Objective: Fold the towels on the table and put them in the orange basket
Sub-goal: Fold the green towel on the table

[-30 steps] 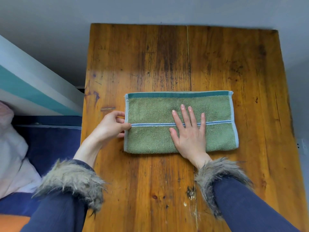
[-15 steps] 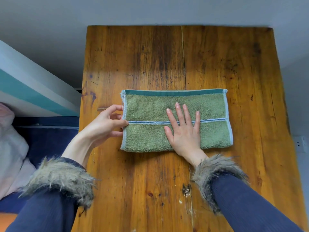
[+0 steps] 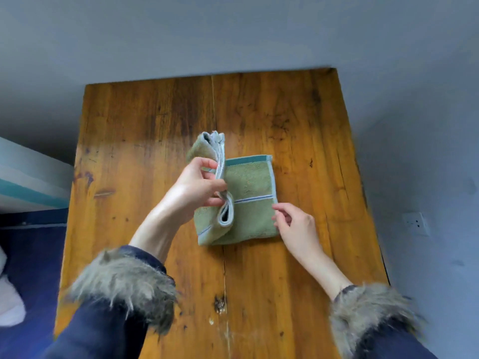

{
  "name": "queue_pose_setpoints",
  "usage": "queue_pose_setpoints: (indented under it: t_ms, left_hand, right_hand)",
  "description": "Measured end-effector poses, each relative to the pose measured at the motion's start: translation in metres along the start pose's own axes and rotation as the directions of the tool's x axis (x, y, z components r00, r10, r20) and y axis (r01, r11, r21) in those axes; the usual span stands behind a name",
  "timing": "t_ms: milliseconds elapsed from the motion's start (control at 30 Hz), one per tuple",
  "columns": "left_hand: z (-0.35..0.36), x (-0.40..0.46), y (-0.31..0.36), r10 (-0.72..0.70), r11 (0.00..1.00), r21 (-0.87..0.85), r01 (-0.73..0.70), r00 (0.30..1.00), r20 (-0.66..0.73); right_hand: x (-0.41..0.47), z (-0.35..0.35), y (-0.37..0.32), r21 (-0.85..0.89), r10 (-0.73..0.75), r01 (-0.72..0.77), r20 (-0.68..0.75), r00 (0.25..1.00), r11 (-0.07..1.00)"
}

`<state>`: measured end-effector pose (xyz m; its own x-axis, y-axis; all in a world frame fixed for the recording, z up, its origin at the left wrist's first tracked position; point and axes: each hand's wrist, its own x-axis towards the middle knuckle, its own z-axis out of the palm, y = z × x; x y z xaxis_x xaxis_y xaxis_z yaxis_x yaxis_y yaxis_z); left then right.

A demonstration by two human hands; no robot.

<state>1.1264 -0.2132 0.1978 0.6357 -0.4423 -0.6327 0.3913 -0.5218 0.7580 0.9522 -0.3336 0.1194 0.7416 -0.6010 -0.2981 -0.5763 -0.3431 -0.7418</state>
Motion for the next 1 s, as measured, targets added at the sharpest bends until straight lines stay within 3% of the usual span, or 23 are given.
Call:
queue_pose_setpoints:
  t_ms: [67,167,433,667,733,833,900,1000]
  left_hand:
    - [0.035,0.010,-0.003,0.017,0.995,0.103,-0.015,1.000,-0.023]
    - [0.075,0.026,-0.015,-0.004,0.967,0.254,0.022,0.998,-0.070]
    - [0.116,0.038,-0.029,0.141,0.871,0.491,-0.033,0.973,-0.184]
    - [0.123,0.033,-0.049,0.276,0.821,0.538,-0.191,0.958,-0.081]
    - [0.115,0.027,-0.055,0.387,0.800,0.522,-0.295,0.919,-0.073]
    - [0.087,0.017,-0.066,0.674,0.579,0.678,-0.453,0.734,-0.085]
    - [0.064,0.018,-0.079,0.752,0.408,0.807,-0.426,0.658,-0.033]
    - [0.045,0.023,-0.099,0.640,0.316,0.904,-0.289,0.768,0.021]
  right_hand:
    - [0.000,-0.011,0.013,0.171,0.149,-0.165,0.101,0.984,0.971]
    - [0.001,-0.017,0.028,0.276,0.209,-0.261,0.203,0.957,0.925]
    - [0.007,-0.024,0.033,0.239,0.174,-0.256,0.316,0.933,0.937]
    - [0.009,-0.027,0.034,0.238,0.164,-0.253,0.339,0.926,0.938]
    - [0.012,-0.027,0.030,0.254,0.189,-0.280,0.329,0.925,0.926]
    - [0.022,-0.022,0.021,0.274,0.224,-0.296,0.264,0.938,0.915]
    - [0.032,-0.019,0.010,0.283,0.233,-0.286,0.206,0.950,0.915]
    - [0.050,-0.012,-0.007,0.217,0.226,-0.248,0.121,0.967,0.944]
